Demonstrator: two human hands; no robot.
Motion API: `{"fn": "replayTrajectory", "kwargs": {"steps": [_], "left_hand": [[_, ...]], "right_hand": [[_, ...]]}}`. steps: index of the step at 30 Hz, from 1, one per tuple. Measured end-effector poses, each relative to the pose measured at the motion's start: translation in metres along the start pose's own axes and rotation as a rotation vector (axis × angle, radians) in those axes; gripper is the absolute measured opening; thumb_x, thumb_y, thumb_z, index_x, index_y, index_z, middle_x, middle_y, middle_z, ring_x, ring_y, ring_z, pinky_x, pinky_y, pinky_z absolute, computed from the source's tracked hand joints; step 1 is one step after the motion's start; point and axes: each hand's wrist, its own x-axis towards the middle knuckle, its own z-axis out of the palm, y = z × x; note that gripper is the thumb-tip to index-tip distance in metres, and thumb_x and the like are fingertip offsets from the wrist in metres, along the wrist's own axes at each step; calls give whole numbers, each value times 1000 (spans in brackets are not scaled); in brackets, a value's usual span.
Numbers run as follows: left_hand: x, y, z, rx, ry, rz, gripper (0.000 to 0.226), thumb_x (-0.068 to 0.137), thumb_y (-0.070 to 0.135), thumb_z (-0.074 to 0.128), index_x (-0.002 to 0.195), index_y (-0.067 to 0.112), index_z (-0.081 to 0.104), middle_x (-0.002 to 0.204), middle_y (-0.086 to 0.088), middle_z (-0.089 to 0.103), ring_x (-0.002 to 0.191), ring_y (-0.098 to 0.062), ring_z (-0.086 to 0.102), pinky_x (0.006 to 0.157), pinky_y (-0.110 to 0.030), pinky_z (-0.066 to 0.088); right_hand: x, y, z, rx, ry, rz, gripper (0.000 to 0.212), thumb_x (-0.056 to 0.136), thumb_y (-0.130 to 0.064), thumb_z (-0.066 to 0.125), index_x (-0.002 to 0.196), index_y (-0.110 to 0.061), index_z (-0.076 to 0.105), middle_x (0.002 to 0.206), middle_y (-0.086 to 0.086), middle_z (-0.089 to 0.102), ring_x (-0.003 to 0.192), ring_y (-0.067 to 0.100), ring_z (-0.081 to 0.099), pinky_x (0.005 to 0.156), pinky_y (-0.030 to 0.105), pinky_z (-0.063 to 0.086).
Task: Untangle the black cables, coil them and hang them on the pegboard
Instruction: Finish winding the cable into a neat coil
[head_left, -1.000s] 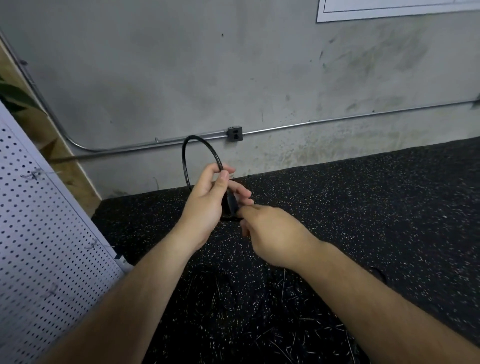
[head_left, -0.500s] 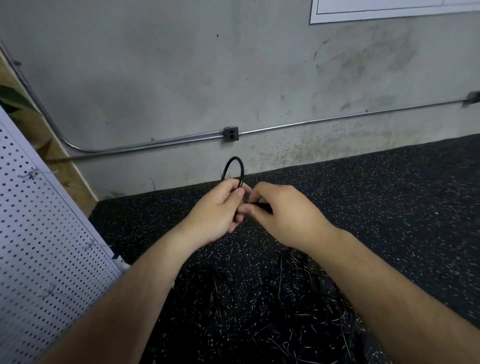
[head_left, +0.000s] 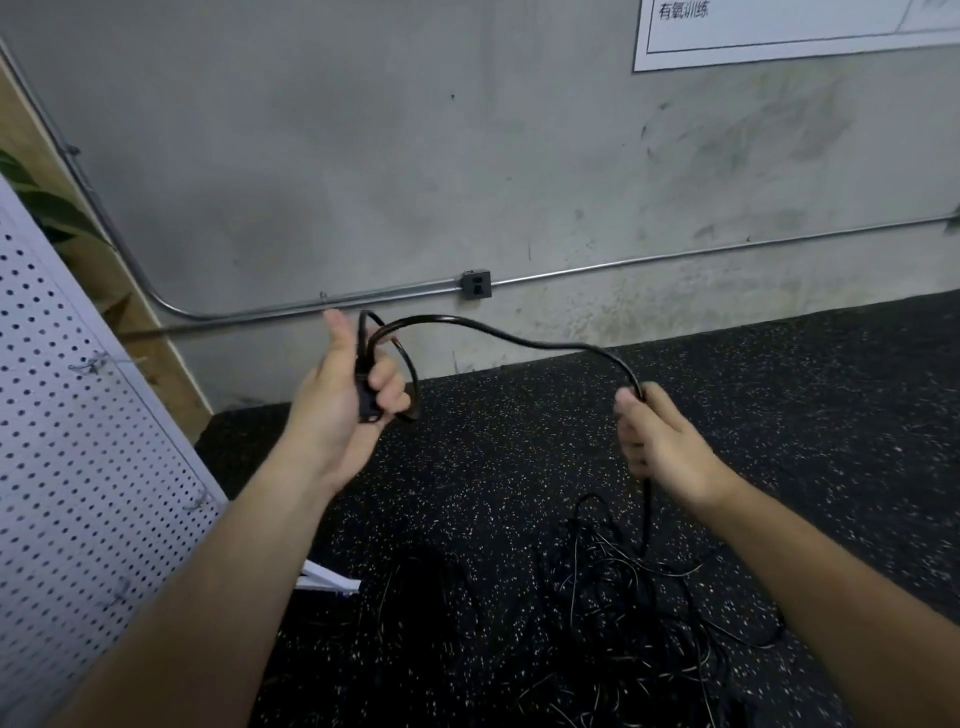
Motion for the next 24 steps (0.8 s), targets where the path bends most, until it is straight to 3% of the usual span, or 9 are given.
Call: {"fn": "replayTrajectory", "kwargs": {"steps": [3, 7, 10, 12, 16, 19, 21, 24], "left_hand": [[-5, -9, 12, 34, -13, -47, 61, 86, 64, 49, 111, 10, 57, 61, 5, 40, 53, -10, 43, 51, -24, 46], [-9, -16, 22, 49, -34, -110, 45, 94, 48, 52, 112, 7, 60, 63, 1, 45, 54, -12, 47, 60, -37, 58], [-12, -18, 26, 82, -51, -143, 26, 106, 23, 41, 116, 5, 58, 66, -1, 45, 53, -12, 44, 62, -39, 59], [-15, -18, 26, 118, -96, -173, 28, 104, 13, 32, 116, 4, 56, 67, -3, 43, 53, -13, 39, 58, -36, 56], [-21, -21, 25, 228, -189, -243, 29, 101, 15, 29, 112, 3, 53, 68, -6, 41, 51, -17, 38, 53, -36, 51], [-24, -29, 28, 303, -207, -259, 28, 108, 29, 39, 109, 6, 54, 66, -5, 41, 52, -20, 39, 53, -38, 53], [-27, -31, 30, 295, -246, -251, 22, 107, 23, 42, 111, 4, 55, 69, -7, 43, 56, -21, 44, 54, -39, 53], [-31, -34, 33, 259, -333, -264, 22, 95, 5, 46, 113, 0, 57, 72, -8, 46, 58, -20, 44, 53, -37, 48]], "right_hand": [[2, -25, 19, 26, 59, -65, 36, 109, -46, 26, 109, -24, 55, 72, -7, 39, 56, 6, 36, 52, 23, 32], [-2, -33, 34, -171, 107, -152, 32, 109, -36, 35, 107, -23, 64, 72, -11, 53, 55, -2, 46, 59, 22, 35], [-6, -32, 36, -293, 58, -145, 32, 109, -36, 36, 121, -23, 63, 76, -10, 57, 61, 1, 50, 61, 24, 38], [-9, -33, 37, -325, 43, -160, 32, 109, -36, 35, 127, -25, 59, 75, -8, 59, 62, 7, 52, 60, 30, 43], [-9, -33, 39, -245, 24, -186, 23, 109, -35, 33, 124, -35, 50, 74, -6, 59, 54, 0, 48, 54, 26, 40], [-6, -31, 41, -196, 20, -193, 33, 110, -33, 33, 140, -39, 44, 75, -4, 64, 53, 2, 48, 53, 27, 41], [-6, -32, 42, -121, 23, -186, 40, 110, -32, 34, 149, -42, 37, 78, -5, 68, 56, 12, 50, 53, 32, 42], [-7, -39, 44, -23, 54, -144, 38, 110, -20, 36, 139, -42, 48, 88, -6, 67, 62, 15, 53, 52, 27, 43]]}}
